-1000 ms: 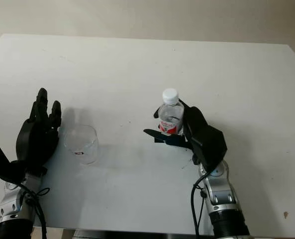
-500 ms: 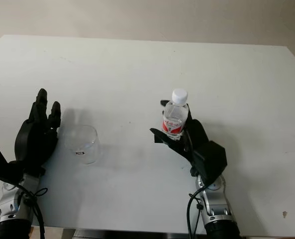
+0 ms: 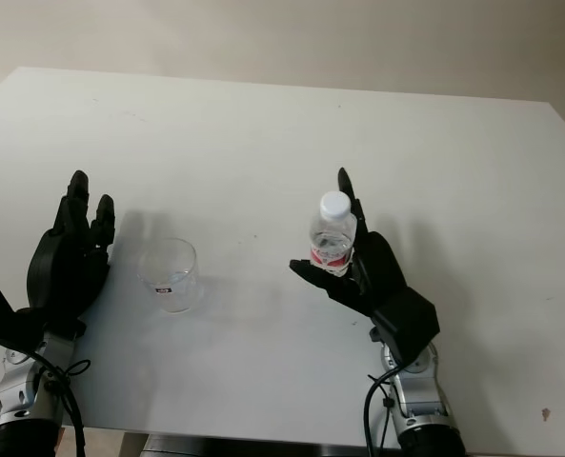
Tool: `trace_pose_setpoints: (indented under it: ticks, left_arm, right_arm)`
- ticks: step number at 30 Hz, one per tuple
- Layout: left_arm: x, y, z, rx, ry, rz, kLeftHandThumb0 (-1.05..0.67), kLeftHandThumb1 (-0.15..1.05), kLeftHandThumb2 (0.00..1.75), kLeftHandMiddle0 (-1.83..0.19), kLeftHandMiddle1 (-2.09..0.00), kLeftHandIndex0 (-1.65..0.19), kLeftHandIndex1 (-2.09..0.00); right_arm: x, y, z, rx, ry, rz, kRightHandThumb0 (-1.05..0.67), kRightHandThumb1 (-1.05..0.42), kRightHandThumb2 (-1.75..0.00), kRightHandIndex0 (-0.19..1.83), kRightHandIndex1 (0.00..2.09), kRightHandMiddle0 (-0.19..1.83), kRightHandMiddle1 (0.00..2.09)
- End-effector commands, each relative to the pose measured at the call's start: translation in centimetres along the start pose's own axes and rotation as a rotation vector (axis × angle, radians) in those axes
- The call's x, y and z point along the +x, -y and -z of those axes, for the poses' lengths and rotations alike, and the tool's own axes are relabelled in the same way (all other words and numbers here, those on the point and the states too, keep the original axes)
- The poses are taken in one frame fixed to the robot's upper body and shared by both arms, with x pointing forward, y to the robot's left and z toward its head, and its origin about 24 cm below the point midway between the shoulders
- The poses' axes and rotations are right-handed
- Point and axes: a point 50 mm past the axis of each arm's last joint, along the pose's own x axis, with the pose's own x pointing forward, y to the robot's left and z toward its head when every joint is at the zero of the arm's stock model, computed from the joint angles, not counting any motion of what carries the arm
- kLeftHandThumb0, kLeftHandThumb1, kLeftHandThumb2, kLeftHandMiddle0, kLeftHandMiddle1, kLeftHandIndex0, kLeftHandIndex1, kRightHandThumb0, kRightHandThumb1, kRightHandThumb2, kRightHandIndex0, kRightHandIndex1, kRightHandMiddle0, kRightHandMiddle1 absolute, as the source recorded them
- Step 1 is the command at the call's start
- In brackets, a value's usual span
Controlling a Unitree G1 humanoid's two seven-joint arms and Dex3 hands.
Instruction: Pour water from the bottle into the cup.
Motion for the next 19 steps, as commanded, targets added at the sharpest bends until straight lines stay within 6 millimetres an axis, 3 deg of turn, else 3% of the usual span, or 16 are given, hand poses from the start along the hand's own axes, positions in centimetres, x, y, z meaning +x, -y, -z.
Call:
trace_pose_setpoints:
  ticks: [1, 19]
  left_arm:
    - [0.0, 0.1, 0.2, 0.0, -0.004, -0.001, -0.83, 1.05, 0.6, 0.18, -0.05, 0.19, 0.0]
    - [-0.3, -0.3, 0.2, 0.002, -0.007, 0.005, -0.83, 1.05, 0.59, 0.18, -0.05, 0.19, 0.0]
  right_arm:
    - [-1.6, 0.3, 1.1, 0.0, -0.047, 0.013, -1.0, -1.0, -0.06, -0.19, 0.0, -0.19, 0.0]
    - [-1.4, 1.8, 0.5, 0.021, -0.011, 0.125, -0.93, -0.99, -0.05, -0.19, 0.0, -0.19, 0.0]
